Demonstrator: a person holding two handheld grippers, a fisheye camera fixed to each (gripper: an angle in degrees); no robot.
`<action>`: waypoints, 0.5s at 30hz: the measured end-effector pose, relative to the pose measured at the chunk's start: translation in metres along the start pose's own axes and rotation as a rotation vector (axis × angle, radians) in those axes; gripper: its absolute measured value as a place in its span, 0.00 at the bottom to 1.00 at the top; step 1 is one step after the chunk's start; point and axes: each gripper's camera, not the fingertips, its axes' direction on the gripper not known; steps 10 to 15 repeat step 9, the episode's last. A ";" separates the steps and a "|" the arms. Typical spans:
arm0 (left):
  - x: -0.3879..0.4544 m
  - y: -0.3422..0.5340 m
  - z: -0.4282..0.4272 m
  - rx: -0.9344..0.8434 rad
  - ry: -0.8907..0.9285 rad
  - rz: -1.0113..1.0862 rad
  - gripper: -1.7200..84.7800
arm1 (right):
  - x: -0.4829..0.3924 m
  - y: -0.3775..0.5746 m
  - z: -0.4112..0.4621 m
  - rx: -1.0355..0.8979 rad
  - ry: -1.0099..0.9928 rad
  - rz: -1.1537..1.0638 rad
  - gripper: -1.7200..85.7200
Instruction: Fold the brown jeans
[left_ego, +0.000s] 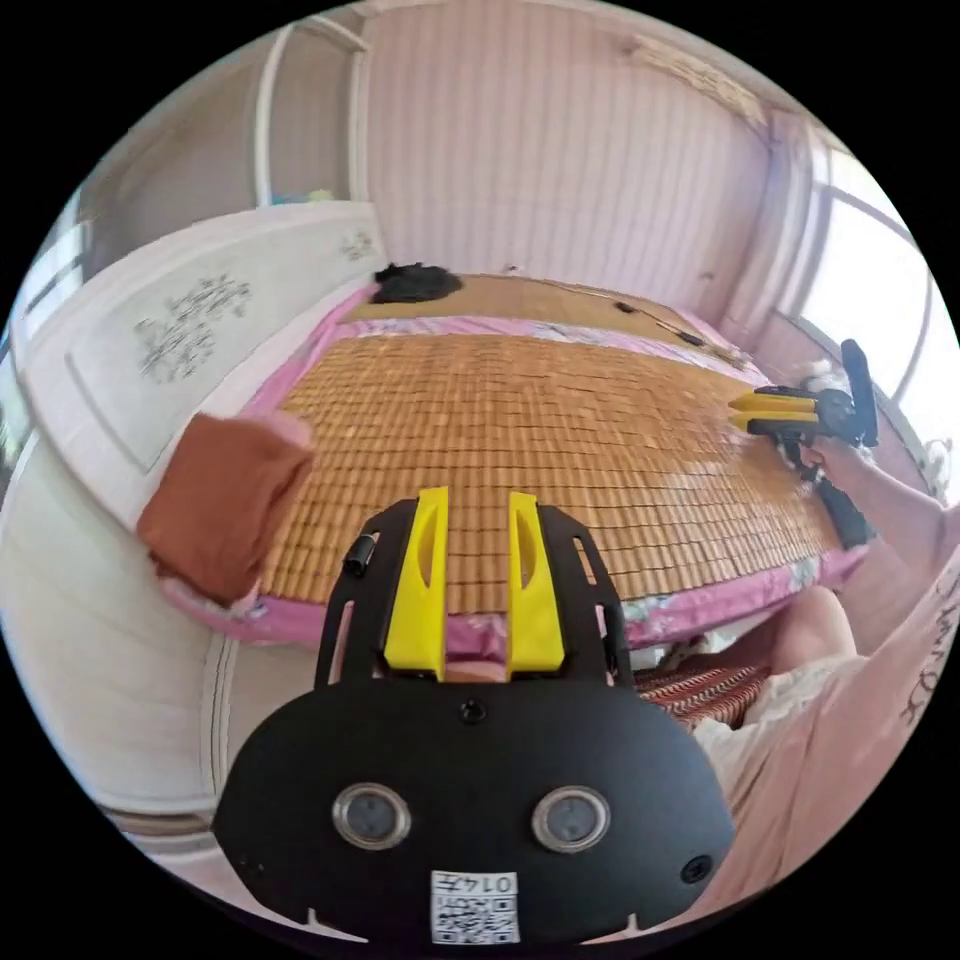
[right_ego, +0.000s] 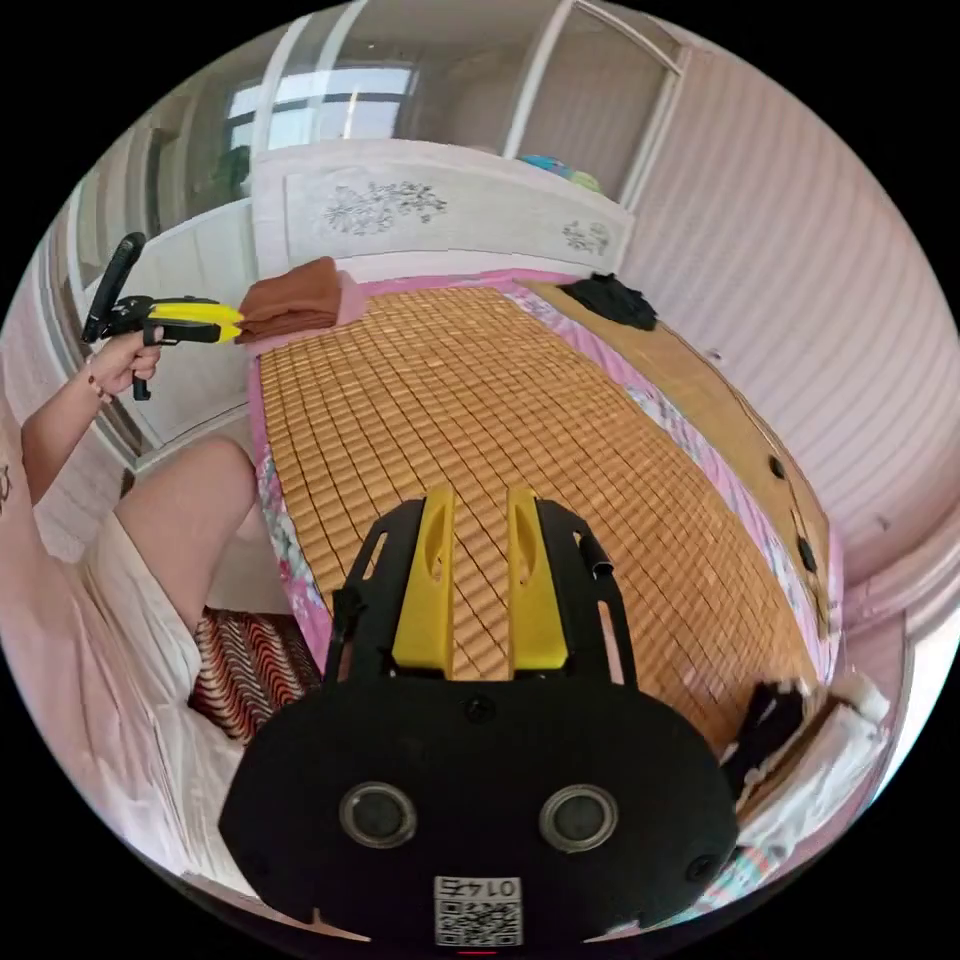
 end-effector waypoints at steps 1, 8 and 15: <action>0.047 -0.029 0.020 -0.012 0.091 0.107 0.13 | 0.022 0.041 -0.025 -0.007 0.087 0.085 0.12; 0.322 -0.141 0.114 -0.170 0.490 0.662 0.15 | 0.103 0.234 -0.138 -0.072 0.500 0.517 0.14; 0.369 -0.155 0.125 -0.188 0.517 0.754 0.15 | 0.114 0.261 -0.151 -0.088 0.552 0.582 0.14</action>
